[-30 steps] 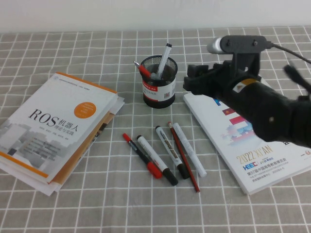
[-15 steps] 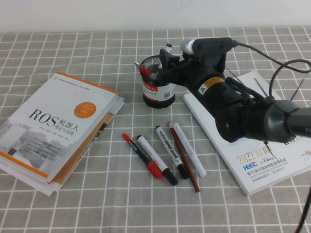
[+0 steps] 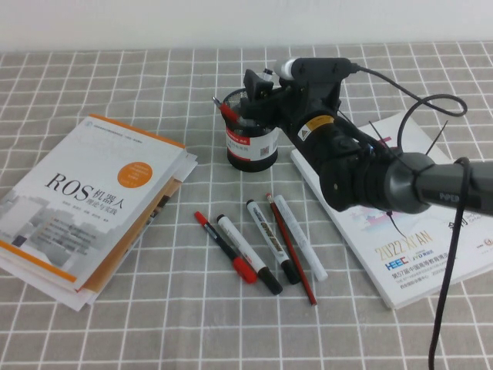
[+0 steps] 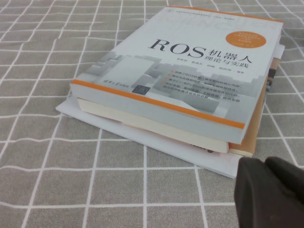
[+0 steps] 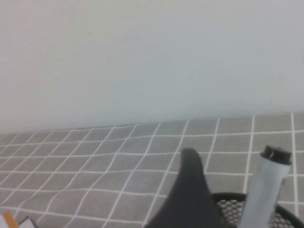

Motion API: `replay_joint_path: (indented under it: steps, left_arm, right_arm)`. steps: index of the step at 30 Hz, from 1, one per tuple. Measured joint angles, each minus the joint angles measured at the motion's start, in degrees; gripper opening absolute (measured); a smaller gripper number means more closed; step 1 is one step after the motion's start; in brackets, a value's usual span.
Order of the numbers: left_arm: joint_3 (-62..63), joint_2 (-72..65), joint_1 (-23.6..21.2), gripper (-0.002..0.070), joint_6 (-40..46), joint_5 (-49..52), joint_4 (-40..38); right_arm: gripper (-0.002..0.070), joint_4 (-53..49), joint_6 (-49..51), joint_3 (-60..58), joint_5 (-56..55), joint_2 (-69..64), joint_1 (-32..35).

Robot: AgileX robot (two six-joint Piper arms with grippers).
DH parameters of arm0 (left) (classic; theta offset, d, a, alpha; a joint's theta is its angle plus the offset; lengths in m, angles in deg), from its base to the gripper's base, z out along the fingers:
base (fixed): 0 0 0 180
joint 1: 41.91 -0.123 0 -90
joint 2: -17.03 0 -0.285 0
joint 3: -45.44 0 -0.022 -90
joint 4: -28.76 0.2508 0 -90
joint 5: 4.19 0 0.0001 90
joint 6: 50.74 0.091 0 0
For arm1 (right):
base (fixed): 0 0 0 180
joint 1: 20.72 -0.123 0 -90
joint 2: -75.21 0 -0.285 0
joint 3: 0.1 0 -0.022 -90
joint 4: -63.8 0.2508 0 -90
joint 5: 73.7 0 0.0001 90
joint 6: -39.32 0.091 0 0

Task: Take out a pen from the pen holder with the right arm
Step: 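Take a marker out of the pen holder and lay it on the table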

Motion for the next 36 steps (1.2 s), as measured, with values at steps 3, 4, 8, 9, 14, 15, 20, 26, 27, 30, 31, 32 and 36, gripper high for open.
replay_joint_path:
  steps: [3, 4, 8, 9, 14, 15, 20, 26, 27, 30, 31, 32, 36]
  left_arm:
    - [0.0, 0.0, 0.0, -0.0003, 0.0, 0.0, 0.0]
    - [0.0, 0.0, 0.0, -0.0003, 0.0, 0.0, 0.0]
    - [0.0, 0.0, 0.0, -0.0003, 0.0, 0.0, 0.0]
    - [0.0, 0.0, 0.0, -0.0003, 0.0, 0.0, 0.0]
    - [0.0, 0.0, 0.0, -0.0003, 0.0, 0.0, 0.0]
    - [0.0, 0.0, 0.0, -0.0003, 0.0, 0.0, 0.0]
    - [0.0, 0.0, 0.0, -0.0003, 0.0, 0.0, 0.0]
    - [0.0, 0.0, 0.0, -0.0003, 0.0, 0.0, 0.0]
    - [0.0, 0.0, 0.0, -0.0003, 0.0, 0.0, 0.0]
    - [0.0, 0.0, 0.0, -0.0003, 0.0, 0.0, 0.0]
    - [0.0, 0.0, 0.0, -0.0003, 0.0, 0.0, 0.0]
    - [0.0, 0.0, 0.0, -0.0003, 0.0, 0.0, 0.0]
    - [0.0, 0.0, 0.0, -0.0003, 0.0, 0.0, 0.0]
  right_arm:
    - [0.0445, 0.4, 0.0, 1.4, 1.1, -0.7, 0.4]
    - [0.0445, 0.4, 0.0, 1.8, 1.4, -0.8, 0.4]
    - [0.0445, 0.7, 0.0, 3.8, 2.5, -1.4, 0.4]
    - [0.0445, 0.9, 0.0, 4.5, 2.8, -1.6, 0.4]
    - [0.0445, 1.5, 0.0, 7.5, 6.0, -3.5, 0.9]
    - [0.0445, 1.7, 0.0, 8.1, 6.8, -4.0, 1.0]
    - [0.0446, 1.8, 0.0, 9.6, 9.0, -5.3, 1.5]
    - [0.0446, 2.1, 0.0, 10.0, 9.4, -5.5, 1.5]
    - [0.0445, 2.2, 0.1, 10.2, 9.6, -5.5, 1.5]
    - [0.044, 2.2, 1.4, 10.2, 9.7, -5.5, 1.5]
    - [0.0435, 2.2, 1.8, 10.2, 9.8, -5.5, 1.5]
    - [0.0425, 2.2, 2.2, 10.2, 9.8, -5.5, 1.5]
    - [0.0365, 2.2, 2.7, 10.2, 9.9, -5.5, 1.5]
